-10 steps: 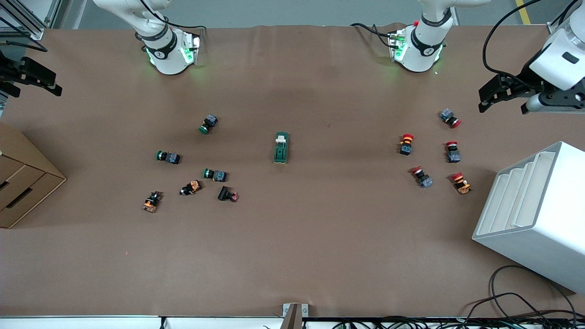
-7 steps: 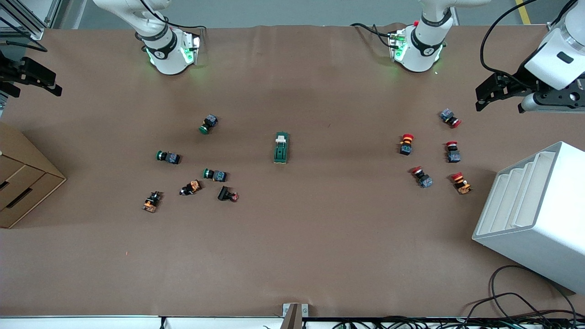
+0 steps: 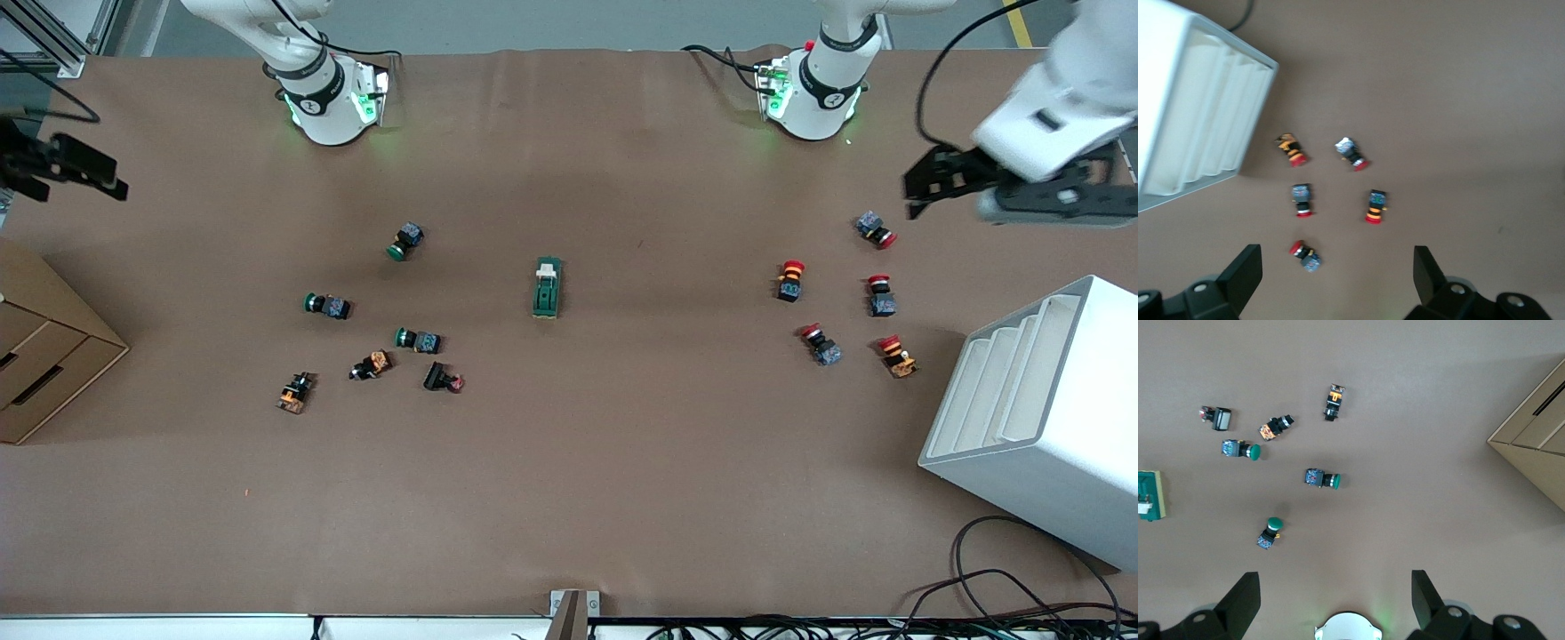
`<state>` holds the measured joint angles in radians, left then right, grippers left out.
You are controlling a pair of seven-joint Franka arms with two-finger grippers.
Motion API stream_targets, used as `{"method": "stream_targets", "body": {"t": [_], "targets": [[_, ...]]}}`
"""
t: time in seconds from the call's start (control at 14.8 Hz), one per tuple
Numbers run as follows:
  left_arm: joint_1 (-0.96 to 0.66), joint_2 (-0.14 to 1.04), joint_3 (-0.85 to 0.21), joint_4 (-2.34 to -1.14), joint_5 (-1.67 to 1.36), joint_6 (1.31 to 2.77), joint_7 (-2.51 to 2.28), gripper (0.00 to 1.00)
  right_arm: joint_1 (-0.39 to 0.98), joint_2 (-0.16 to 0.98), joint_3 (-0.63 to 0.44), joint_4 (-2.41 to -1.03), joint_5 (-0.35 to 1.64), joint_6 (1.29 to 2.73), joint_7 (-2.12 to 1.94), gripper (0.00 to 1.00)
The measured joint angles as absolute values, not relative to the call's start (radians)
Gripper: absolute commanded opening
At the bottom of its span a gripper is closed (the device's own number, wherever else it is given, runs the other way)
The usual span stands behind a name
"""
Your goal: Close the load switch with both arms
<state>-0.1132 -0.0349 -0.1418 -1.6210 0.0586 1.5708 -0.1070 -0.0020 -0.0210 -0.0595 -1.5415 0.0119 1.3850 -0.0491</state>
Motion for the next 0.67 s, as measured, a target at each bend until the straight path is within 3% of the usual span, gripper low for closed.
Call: {"method": "stream_targets", "body": {"t": [0.47,0.67], "targets": [[-0.176,0.165,-0.45,-1.636,0.048,1.807,-0.687,1.0,-0.01,0.055,-0.063,-1.54,0.008,1.424,-0.043,1.0],[-0.296,0.234,-0.476,-1.708,0.09,1.988,-0.924,1.0,0.018,0.058,-0.054,-1.54,0.012,1.425,0.165,1.0]]}}
